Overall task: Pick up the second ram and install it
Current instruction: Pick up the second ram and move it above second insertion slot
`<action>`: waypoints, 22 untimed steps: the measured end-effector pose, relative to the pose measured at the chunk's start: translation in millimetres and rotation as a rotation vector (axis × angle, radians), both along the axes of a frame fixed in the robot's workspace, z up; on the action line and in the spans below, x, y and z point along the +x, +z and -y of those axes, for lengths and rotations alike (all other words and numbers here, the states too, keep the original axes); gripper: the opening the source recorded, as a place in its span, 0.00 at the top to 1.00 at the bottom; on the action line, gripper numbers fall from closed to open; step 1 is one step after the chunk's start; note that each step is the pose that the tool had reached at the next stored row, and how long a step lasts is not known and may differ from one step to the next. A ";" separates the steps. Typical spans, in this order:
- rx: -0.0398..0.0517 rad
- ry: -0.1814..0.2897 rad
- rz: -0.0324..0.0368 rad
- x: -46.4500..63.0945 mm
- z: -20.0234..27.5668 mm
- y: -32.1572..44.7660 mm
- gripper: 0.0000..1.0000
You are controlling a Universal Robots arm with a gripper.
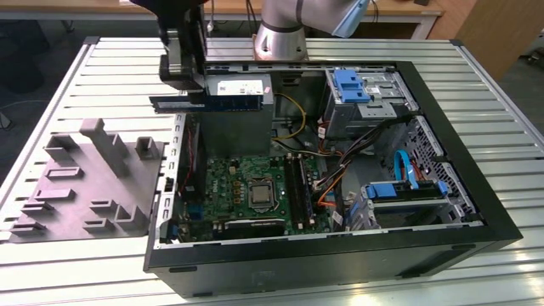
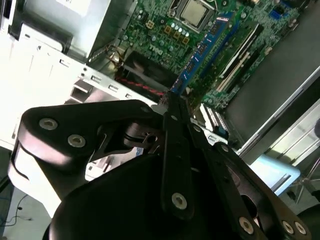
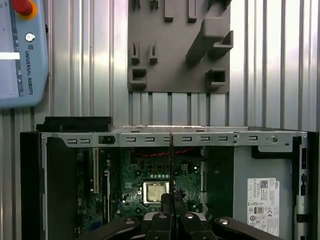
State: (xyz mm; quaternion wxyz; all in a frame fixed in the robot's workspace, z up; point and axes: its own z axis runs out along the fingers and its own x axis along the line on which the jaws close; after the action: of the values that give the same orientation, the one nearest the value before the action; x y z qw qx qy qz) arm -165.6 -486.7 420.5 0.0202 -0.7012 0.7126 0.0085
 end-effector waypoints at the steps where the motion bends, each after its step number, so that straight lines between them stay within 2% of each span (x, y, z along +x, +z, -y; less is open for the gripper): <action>1: 0.0000 0.001 -0.0004 3.2 0.0 -0.6 0.88; 9: 0.0000 0.003 -0.0024 26.0 0.3 -4.5 0.88; 18: 0.0000 0.006 -0.0026 40.7 0.4 -10.6 0.88; 22: -0.0001 0.007 -0.0026 41.8 0.4 -11.3 0.88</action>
State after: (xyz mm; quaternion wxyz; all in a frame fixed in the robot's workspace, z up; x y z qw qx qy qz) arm -123.9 -487.1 409.2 0.0193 -0.7038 0.7101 0.0095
